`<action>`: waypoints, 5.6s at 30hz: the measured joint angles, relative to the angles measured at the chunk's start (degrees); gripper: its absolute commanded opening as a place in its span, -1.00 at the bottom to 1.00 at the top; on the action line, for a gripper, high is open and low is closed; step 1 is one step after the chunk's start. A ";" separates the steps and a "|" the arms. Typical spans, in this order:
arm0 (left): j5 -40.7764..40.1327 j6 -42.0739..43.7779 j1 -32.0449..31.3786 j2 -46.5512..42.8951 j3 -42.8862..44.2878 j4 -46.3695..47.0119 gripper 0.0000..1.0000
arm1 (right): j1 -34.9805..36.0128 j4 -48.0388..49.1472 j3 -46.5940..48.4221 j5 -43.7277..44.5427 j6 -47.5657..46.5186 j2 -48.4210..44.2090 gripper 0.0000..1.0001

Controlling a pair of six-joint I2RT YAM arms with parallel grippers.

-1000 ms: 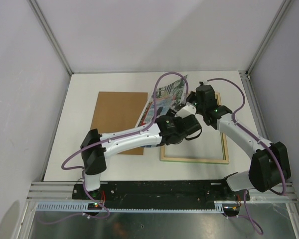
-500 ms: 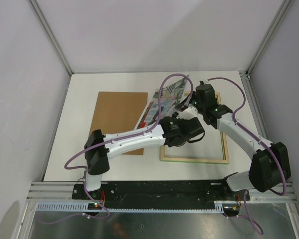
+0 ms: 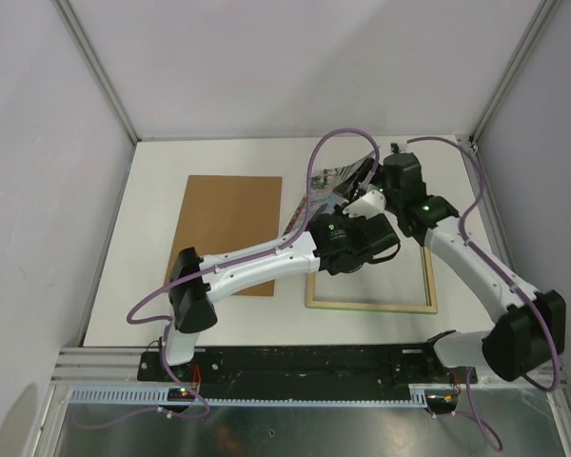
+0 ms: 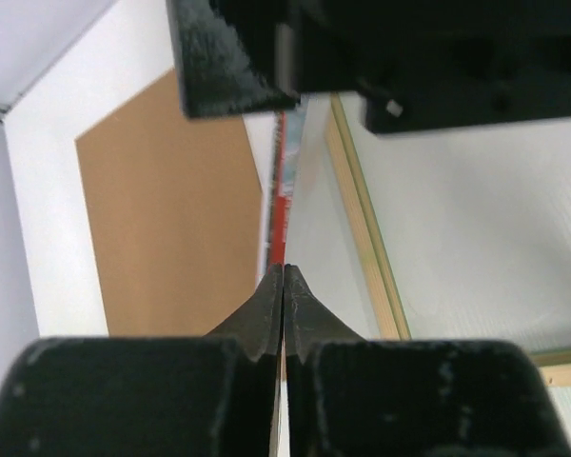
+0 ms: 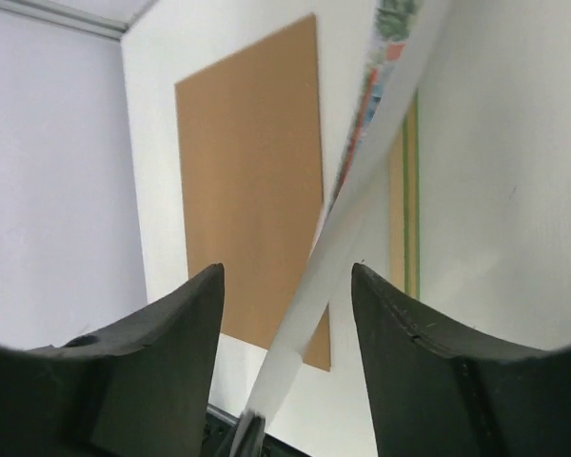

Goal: Put the photo into the frame
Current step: Pass from the right arm to the left, then turn over, then move the frame body to the center of the board, then place the photo in the frame body, then move the frame body to the center of the board.

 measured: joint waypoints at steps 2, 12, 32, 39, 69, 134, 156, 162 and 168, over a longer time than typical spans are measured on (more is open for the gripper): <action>-1.77 1.38 0.24 0.48 3.15 -0.44 -1.00 | -0.42 -1.62 1.60 1.11 -0.87 -2.84 0.43; -1.20 10.95 1.05 9.11 35.15 2.93 -1.00 | -10.19 -10.23 8.26 16.31 -4.55 -29.42 0.60; 45.64 -22.47 35.78 -25.53 -49.33 44.83 -1.00 | -23.17 -15.58 -2.29 18.99 -13.35 -12.39 0.58; 49.90 -26.88 37.94 -30.97 -61.64 57.33 -1.00 | -35.56 -11.23 -11.15 12.02 -13.92 -2.23 0.06; 51.25 -31.87 35.01 -39.67 -76.50 74.99 -1.00 | -32.98 6.49 -29.27 3.54 -3.43 4.04 -0.83; 39.26 -20.57 33.14 -32.17 -67.28 59.67 -0.03 | -23.39 0.22 -23.32 3.52 -12.04 -4.70 0.01; 37.70 -15.87 33.57 -10.01 -51.10 48.28 -1.00 | -17.92 -1.29 -22.56 3.26 -15.45 -7.43 -0.06; 38.56 -15.78 28.70 -6.78 -47.67 47.82 -1.00 | -17.92 -1.77 -22.56 3.30 -15.52 -7.45 -0.06; 40.54 -15.78 25.86 -2.19 -42.25 47.93 -0.95 | -17.73 -2.01 -22.56 3.28 -15.52 -7.45 -0.06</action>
